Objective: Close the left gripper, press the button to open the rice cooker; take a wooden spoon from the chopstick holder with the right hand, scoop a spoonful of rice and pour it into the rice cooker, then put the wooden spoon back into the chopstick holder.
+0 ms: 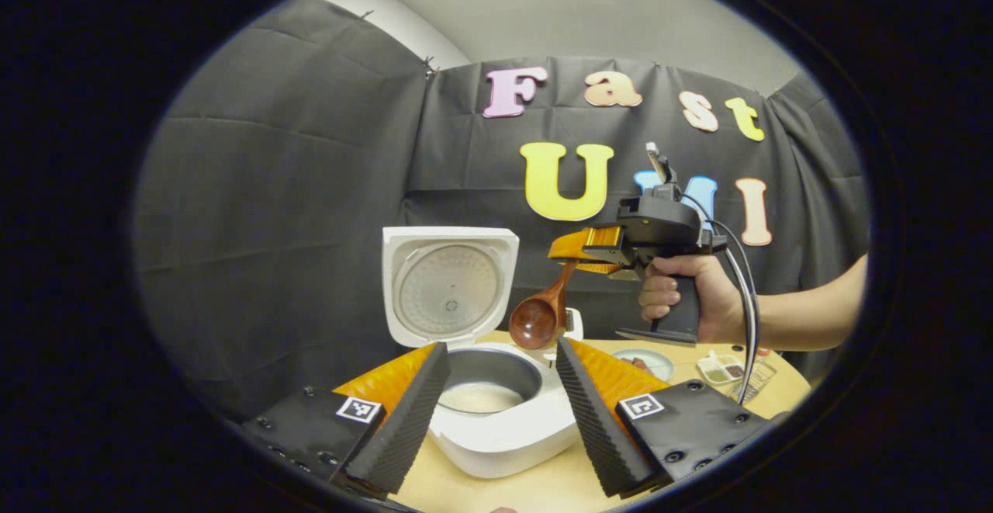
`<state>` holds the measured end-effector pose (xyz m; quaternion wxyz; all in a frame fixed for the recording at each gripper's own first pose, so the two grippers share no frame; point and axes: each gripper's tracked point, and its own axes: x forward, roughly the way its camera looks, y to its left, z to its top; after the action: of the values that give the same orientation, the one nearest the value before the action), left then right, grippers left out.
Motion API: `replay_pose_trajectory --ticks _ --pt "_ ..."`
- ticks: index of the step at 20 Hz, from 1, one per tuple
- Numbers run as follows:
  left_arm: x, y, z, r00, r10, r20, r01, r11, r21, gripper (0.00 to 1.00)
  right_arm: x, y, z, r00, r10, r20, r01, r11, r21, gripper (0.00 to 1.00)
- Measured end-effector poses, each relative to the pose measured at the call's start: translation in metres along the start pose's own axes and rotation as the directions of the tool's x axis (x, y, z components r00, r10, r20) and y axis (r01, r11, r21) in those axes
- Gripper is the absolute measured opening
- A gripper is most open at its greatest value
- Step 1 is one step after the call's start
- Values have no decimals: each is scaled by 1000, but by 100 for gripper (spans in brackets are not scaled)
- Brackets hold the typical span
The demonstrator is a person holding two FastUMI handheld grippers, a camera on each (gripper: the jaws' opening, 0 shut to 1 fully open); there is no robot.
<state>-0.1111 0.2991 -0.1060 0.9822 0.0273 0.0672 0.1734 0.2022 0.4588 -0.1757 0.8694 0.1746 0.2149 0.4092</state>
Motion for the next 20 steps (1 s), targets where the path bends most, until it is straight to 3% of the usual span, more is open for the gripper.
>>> replay_pose_trajectory --ticks 9,13,14,15,20 --pt "18 -69 18 991 -136 23 135 991 11 99 -124 -47 68 986 -109 129 84 979 186 10" --pt "22 -98 26 984 -174 32 173 985 9 92 -173 -69 84 971 -164 171 123 966 229 10" --pt "23 -104 27 983 -182 35 182 983 11 92 -183 -75 87 968 -174 181 129 963 235 10" --pt "24 -111 30 981 -192 38 192 981 12 99 -194 -79 90 964 -185 189 137 961 240 10" --pt "29 -143 33 973 -226 38 225 974 23 99 -249 -106 104 942 -243 232 180 948 260 10"
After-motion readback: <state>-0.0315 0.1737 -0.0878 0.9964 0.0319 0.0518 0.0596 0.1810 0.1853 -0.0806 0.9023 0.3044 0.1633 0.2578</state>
